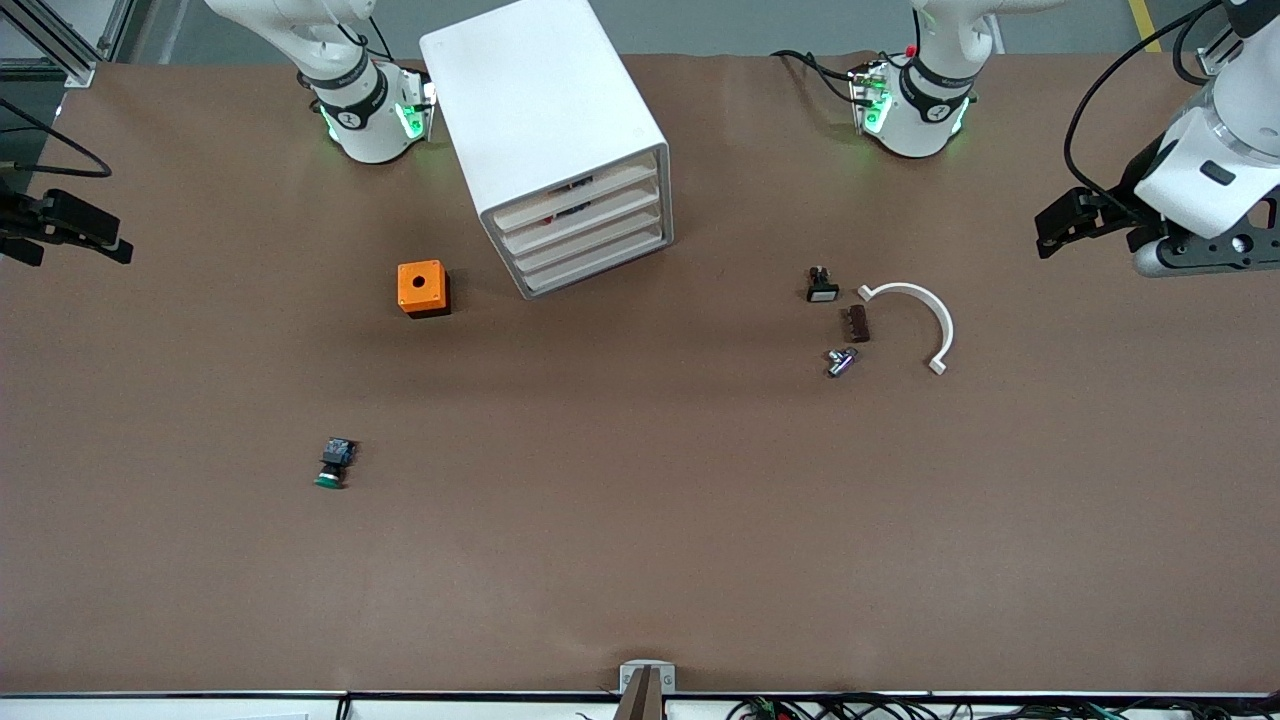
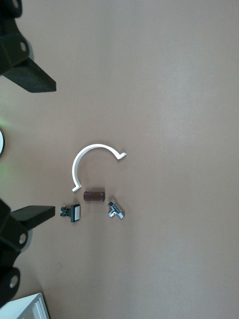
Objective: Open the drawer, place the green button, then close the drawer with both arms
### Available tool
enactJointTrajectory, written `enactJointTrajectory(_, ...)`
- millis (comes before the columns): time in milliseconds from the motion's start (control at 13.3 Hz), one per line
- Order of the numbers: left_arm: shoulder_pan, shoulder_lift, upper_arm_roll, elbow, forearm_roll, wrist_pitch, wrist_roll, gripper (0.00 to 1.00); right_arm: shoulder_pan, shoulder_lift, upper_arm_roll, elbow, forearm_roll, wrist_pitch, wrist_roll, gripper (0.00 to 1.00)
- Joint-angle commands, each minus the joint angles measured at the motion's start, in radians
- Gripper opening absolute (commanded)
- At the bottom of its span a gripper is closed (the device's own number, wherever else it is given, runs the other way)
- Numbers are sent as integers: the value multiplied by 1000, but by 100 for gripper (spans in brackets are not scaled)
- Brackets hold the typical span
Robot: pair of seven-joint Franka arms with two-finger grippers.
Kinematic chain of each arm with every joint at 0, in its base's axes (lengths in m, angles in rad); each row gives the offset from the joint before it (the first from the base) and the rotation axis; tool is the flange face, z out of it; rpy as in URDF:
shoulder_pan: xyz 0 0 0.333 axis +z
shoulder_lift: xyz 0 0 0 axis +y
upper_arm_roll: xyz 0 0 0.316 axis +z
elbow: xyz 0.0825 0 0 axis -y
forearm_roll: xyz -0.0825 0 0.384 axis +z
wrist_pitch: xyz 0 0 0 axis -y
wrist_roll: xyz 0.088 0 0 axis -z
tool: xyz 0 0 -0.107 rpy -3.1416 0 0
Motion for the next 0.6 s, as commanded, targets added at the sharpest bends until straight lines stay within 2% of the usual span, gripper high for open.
enactJointTrajectory(0, 0, 9, -4, 20, 22, -5, 8, 100, -9, -5, 12, 9, -20, -7, 6, 100)
enactJointTrajectory(527, -21, 34, -7, 34, 22, 1, 10, 100, -5, -5, 12, 9, -17, -5, 12, 100)
